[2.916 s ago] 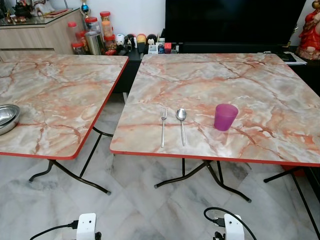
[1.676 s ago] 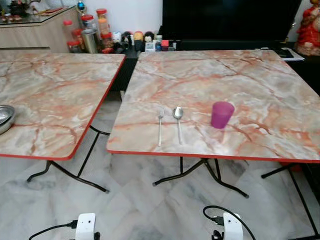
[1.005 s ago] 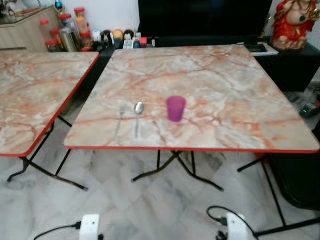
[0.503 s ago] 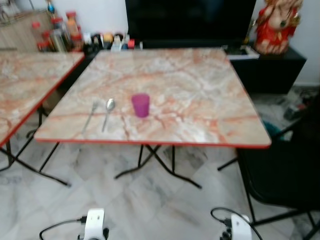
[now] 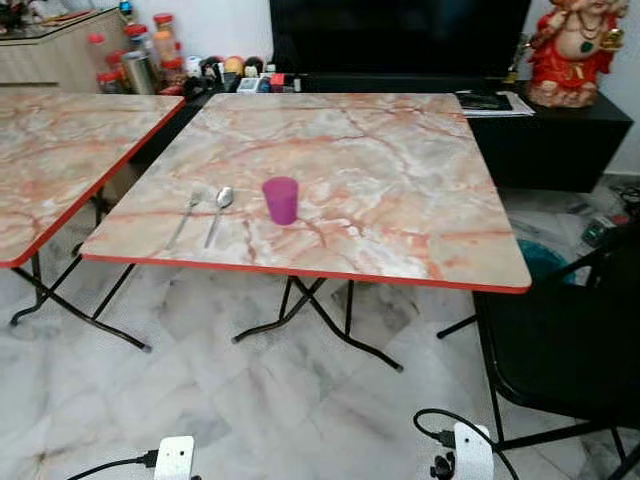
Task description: Setting the table
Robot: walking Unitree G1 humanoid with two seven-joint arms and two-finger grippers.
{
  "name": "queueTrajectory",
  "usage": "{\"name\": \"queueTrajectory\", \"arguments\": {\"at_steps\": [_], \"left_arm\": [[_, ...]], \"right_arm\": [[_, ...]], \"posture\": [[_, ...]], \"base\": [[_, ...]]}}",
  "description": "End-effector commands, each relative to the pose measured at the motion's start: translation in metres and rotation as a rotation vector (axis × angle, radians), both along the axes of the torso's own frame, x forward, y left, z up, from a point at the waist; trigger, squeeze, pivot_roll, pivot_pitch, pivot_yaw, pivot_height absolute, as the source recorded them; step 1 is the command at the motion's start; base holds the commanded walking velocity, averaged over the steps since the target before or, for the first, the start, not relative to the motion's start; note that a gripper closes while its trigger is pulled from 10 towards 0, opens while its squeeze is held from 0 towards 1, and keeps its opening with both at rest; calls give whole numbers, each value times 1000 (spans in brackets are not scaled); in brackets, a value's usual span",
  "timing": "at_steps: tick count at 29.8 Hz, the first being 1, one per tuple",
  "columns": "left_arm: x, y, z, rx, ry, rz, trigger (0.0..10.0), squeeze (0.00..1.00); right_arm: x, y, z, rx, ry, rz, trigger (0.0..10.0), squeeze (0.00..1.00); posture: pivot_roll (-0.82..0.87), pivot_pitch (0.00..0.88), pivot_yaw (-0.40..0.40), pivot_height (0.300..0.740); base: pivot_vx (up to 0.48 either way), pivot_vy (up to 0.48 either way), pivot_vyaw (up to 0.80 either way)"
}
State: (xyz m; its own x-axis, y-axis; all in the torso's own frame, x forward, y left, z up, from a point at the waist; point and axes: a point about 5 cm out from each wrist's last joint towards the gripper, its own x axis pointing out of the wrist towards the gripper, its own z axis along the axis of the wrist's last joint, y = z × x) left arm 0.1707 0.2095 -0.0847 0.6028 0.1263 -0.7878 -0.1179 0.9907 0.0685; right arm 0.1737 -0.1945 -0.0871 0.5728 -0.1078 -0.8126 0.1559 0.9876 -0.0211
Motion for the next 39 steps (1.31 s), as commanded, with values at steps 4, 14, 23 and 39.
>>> {"name": "queueTrajectory", "arguments": {"at_steps": [4, 14, 23, 39], "left_arm": [[7, 4, 4, -3, -14, 17, 10000, 0], [6, 4, 3, -12, -14, 28, 10000, 0], [5, 1, 2, -19, -12, 28, 10000, 0], [1, 22, 7, 61, -64, 97, 10000, 0]], "right_arm": [[9, 0, 4, 12, -26, -21, 10000, 0], [14, -1, 7, 1, -37, 6, 10000, 0], [13, -1, 6, 1, -29, 8, 10000, 0], [7, -2, 3, 1, -9, 21, 10000, 0]], "posture": [[8, 0, 7, 728], [16, 0, -2, 728], [12, 0, -4, 728], [31, 0, -21, 728]], "base": [[337, 0, -141], [336, 0, -113], [336, 0, 0], [58, 0, 0]]}}
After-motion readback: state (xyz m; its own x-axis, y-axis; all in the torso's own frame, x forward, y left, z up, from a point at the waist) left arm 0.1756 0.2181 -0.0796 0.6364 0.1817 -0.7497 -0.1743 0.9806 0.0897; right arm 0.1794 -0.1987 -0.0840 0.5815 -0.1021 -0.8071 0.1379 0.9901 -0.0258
